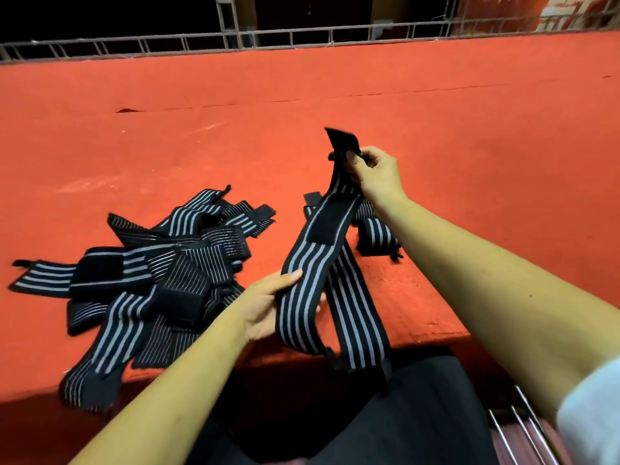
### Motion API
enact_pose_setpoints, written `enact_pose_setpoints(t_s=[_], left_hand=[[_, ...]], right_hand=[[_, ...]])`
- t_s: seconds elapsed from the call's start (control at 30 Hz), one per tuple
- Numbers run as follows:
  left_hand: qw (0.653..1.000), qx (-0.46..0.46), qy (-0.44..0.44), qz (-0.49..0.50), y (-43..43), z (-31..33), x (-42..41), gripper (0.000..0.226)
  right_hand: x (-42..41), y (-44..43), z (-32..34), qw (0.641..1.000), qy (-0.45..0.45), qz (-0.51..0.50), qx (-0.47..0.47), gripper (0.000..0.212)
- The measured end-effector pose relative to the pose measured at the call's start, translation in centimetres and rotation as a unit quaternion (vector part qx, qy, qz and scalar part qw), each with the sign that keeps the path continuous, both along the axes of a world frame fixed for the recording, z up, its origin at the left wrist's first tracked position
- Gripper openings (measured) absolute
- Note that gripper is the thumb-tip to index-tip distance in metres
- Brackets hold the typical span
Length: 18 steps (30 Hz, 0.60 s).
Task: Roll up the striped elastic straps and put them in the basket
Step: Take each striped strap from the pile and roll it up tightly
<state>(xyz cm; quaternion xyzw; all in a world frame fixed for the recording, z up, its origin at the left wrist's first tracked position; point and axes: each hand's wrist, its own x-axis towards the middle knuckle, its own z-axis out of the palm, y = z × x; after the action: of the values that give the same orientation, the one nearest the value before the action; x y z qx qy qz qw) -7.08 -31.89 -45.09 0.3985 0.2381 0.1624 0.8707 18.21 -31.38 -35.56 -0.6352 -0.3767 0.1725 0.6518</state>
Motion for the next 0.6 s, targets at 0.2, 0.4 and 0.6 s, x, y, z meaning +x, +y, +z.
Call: enact_pose_setpoints(t_s=[0.2, 0.4, 0.6], left_hand=[[0.993, -0.023, 0.116, -0.020, -1.6, 0.3, 0.6, 0.035], [0.990, -0.123, 0.066, -0.015, -2.3, -0.8, 1.1, 0.040], [0.937, 0.200, 0.282, 0.049, -1.3, -2.3, 1.9, 0.035]], right_hand=[[0.0, 0.0, -0.4, 1.000, -0.025, -0.013, 0.002, 0.017], [-0.3, 0.1, -0.6, 1.000, -0.019, 0.004, 0.010, 0.014], [-1.7, -0.6, 0.2, 0.998, 0.006, 0.056, -0.026, 0.015]])
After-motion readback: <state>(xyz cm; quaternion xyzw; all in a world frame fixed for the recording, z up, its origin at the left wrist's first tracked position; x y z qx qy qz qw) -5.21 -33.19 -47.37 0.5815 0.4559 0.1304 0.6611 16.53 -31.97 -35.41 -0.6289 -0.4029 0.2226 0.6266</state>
